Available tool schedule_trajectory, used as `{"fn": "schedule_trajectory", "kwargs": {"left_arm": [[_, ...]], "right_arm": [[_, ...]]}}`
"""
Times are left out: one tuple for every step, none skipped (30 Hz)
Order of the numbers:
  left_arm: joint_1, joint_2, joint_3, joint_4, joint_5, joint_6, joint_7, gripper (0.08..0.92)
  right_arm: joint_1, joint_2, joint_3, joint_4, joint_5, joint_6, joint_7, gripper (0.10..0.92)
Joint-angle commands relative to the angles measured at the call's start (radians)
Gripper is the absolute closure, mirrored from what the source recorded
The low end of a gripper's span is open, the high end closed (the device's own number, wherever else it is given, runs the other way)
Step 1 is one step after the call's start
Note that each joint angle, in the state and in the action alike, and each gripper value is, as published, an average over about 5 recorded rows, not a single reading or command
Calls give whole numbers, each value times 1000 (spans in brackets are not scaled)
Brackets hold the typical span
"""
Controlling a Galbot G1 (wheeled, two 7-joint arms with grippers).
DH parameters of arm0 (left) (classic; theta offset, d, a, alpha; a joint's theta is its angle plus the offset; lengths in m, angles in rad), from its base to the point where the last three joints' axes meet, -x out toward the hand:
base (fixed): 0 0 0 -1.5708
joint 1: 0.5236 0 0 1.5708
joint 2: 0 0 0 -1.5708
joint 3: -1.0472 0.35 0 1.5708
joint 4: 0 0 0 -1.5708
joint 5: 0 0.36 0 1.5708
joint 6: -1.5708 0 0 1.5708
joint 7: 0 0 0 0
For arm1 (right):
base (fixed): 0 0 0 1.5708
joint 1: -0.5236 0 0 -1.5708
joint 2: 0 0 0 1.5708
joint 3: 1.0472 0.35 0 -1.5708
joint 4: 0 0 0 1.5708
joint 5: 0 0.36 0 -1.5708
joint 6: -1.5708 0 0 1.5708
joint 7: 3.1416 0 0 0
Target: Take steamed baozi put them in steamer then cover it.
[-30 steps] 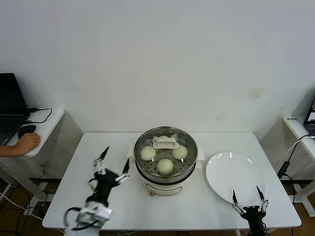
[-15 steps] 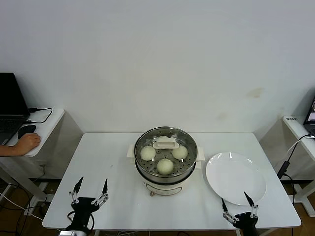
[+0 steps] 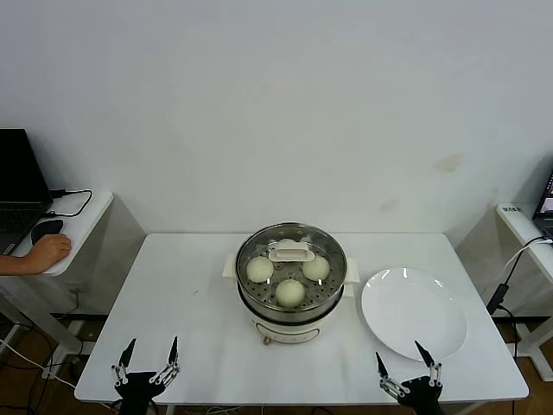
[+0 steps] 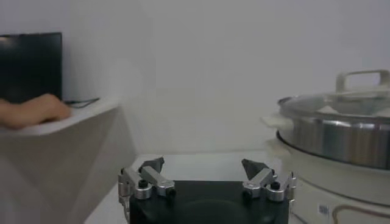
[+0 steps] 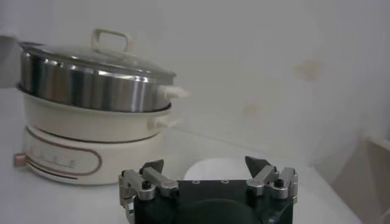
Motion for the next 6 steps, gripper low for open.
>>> {"fn": "schedule_trajectory", "kwargs": {"left_arm": [[31,-26,-16,21,-10,-28,14,177],[32,-27,-16,21,-9,-28,14,177],[33,-28,-15,21,-7,-28,15,177],[34,-29,-14,21,-6,-28,15,177],[34,-30,-14,21,-5,-28,15,177],[35,-30,-13,21,-5,-28,15,177]], "right_arm": [[-16,-11,-17,33,26,-37,-6,203],[-16,-11,-18,35,26,-39,-7,202],[-17,-11,-19,37,25,-42,-7,202],[-17,-11,-20,39,23,-44,-7,202],[-17,-10,-20,39,22,-46,-7,203],[-18,-10,-21,39,21,-47,-6,203]]}}
